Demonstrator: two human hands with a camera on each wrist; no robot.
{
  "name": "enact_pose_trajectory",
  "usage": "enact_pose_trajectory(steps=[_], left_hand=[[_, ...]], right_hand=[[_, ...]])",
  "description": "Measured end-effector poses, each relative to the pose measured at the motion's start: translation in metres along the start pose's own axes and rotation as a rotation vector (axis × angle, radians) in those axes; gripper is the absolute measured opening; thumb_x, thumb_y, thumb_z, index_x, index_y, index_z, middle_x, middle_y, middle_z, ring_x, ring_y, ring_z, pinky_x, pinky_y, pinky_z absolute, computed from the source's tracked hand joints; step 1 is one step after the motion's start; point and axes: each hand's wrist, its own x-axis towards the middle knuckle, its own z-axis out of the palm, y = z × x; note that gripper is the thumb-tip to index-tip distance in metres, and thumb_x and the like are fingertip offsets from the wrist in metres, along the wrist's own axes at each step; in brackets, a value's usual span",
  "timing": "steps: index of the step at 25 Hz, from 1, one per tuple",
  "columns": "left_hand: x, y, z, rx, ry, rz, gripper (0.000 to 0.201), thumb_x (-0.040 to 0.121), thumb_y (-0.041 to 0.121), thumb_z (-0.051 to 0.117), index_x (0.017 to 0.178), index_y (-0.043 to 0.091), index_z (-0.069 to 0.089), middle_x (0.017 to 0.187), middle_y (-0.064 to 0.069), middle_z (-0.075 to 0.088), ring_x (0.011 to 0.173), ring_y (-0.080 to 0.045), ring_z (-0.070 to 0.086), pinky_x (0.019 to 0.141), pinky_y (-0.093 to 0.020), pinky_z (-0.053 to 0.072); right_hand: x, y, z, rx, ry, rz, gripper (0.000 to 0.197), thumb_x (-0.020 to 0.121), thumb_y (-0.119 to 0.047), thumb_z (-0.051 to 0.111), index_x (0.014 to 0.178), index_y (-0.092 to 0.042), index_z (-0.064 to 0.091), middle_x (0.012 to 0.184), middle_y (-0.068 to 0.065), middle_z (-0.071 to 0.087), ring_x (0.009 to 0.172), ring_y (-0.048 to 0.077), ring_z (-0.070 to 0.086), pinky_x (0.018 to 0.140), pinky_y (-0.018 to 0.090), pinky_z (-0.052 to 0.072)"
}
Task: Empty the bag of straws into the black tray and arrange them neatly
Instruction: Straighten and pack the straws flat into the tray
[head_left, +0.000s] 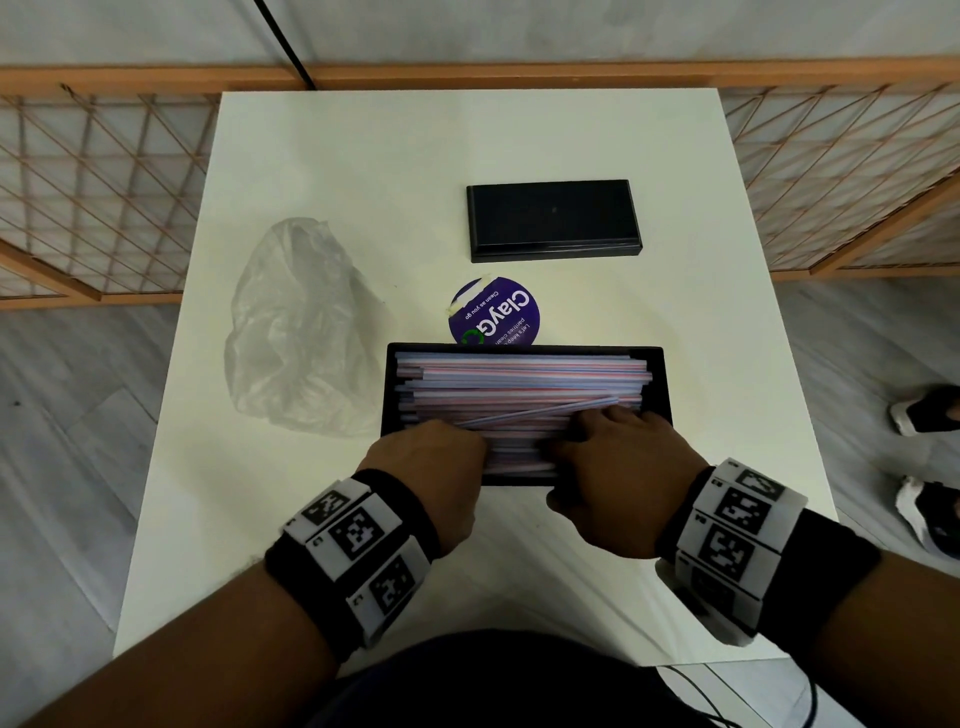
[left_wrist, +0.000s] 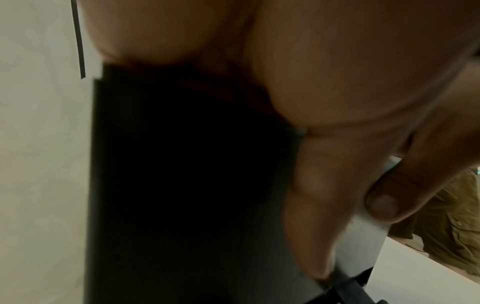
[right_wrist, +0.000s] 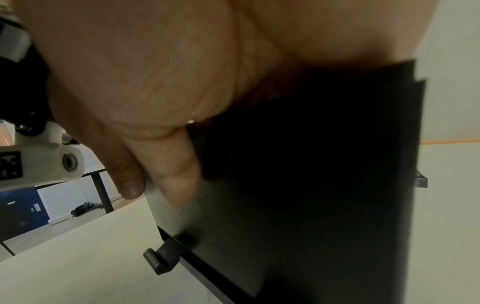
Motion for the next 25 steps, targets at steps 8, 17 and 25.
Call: enact_pose_trajectory(steps=[8, 17, 25], left_hand=[[-0.012, 0.003, -0.01, -0.002, 0.192, 0.032, 0.039, 0.086, 0.04, 0.065, 0.122, 0.027, 0.057, 0.123, 0.005, 0.061, 0.114, -0.022, 0.061, 0.091, -0.036, 0.052], [-0.012, 0.008, -0.003, 0.042, 0.162, 0.106, 0.019, 0.095, 0.029, 0.057, 0.112, 0.026, 0.064, 0.117, 0.004, 0.067, 0.11, -0.024, 0.064, 0.089, -0.035, 0.051], [0.0, 0.001, 0.006, 0.035, 0.063, 0.029, 0.025, 0.099, 0.032, 0.053, 0.108, 0.015, 0.069, 0.111, -0.006, 0.069, 0.103, -0.027, 0.066, 0.085, -0.033, 0.05]], right_hand=[[-0.003, -0.001, -0.001, 0.06, 0.065, -0.001, 0.043, 0.083, -0.055, 0.048, 0.119, -0.033, 0.057, 0.119, -0.006, 0.059, 0.114, 0.024, 0.056, 0.099, 0.037, 0.04], [-0.016, -0.002, -0.004, 0.236, 0.081, -0.078, 0.01, 0.085, -0.022, 0.054, 0.092, -0.023, 0.061, 0.101, -0.003, 0.062, 0.096, 0.024, 0.061, 0.078, 0.033, 0.051], [0.002, -0.003, 0.004, 0.175, -0.003, -0.018, 0.019, 0.085, -0.027, 0.051, 0.094, -0.023, 0.068, 0.101, -0.004, 0.063, 0.093, 0.021, 0.064, 0.076, 0.032, 0.055]])
